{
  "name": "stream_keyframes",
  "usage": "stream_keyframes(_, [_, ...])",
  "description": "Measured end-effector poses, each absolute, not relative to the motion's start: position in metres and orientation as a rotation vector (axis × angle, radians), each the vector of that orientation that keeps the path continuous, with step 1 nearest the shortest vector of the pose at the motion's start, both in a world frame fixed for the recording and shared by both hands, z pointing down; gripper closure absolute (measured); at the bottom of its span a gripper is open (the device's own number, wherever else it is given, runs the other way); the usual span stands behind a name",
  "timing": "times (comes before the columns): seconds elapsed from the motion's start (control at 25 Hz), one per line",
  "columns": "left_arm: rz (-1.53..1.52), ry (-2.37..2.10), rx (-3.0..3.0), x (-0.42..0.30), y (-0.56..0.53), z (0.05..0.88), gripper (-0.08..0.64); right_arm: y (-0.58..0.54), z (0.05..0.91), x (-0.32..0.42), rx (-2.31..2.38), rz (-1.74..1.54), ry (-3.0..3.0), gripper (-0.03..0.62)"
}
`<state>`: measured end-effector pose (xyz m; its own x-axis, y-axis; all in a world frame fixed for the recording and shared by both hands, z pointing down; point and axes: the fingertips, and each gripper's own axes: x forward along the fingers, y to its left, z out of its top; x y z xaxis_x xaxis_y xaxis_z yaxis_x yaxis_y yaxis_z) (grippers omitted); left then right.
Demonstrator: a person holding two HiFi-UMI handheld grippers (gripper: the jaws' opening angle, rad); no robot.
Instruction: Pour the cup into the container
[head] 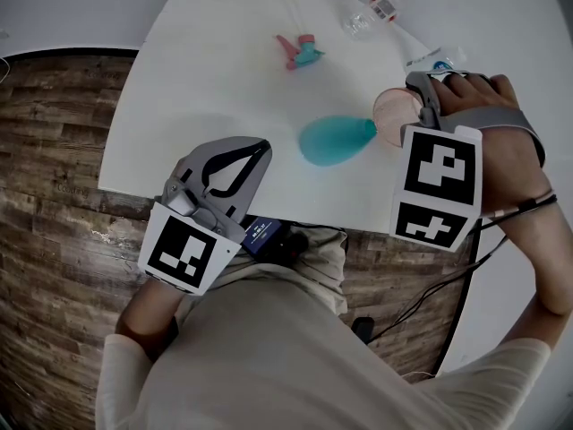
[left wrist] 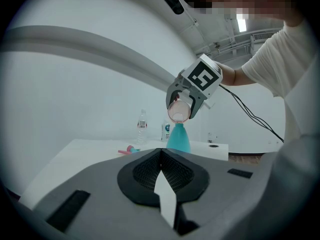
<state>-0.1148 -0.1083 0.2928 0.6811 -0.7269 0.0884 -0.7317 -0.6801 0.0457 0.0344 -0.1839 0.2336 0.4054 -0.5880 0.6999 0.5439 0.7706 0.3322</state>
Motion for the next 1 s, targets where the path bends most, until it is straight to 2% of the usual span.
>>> stream_keyframes(1.0, [0.09,-1.218,2.808,-0.1161,-0.1099,0.2931,0.549,-0.187,0.2342,0.0317,0.038,-0.751,-0.833,0.229])
